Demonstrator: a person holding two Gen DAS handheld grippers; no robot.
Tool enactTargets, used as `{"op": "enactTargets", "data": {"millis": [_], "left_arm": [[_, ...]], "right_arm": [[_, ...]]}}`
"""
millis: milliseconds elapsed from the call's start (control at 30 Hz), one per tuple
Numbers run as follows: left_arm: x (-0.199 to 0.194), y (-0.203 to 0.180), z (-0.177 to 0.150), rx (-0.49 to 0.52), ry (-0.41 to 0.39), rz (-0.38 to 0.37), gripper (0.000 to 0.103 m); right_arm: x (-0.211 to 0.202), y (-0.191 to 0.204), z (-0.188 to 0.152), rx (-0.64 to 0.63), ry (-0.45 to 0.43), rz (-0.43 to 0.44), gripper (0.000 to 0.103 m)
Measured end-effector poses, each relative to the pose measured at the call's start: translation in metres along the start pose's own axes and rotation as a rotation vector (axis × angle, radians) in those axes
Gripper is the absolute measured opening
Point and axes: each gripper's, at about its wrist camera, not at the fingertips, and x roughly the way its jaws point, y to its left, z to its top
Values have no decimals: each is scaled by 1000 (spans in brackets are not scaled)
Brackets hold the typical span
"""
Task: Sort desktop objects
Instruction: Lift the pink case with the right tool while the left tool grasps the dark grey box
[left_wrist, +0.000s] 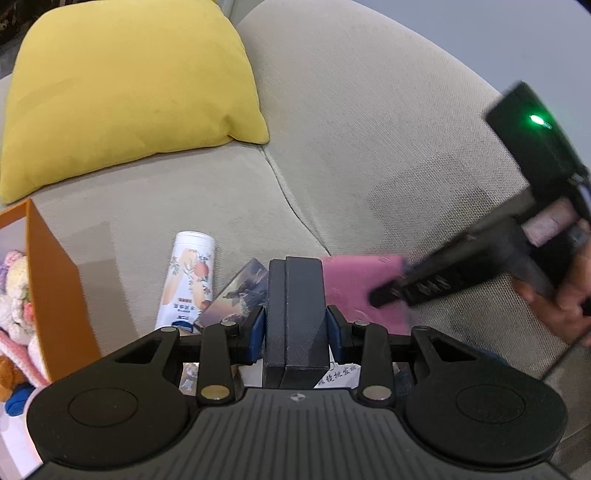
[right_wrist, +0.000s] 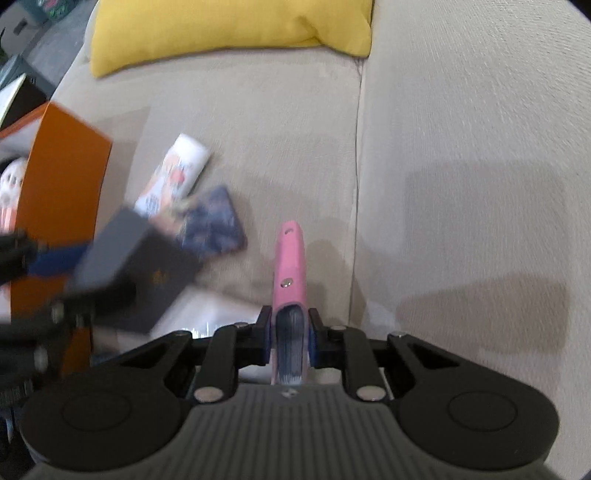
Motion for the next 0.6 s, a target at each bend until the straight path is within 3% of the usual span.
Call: {"op": "enactTargets", "data": {"millis": [167,400,600], "left_arm": [[9,3,3,-14,4,9,40],[18,6,5,-23,7,-7,40],[15,5,5,-26,-7,-7,40]], "right_arm": [[12,-9,14,101,-115,27,20],[11,-21,-2,180,-199,52,25],[13,-27,-8,223,-246,94,19]]}}
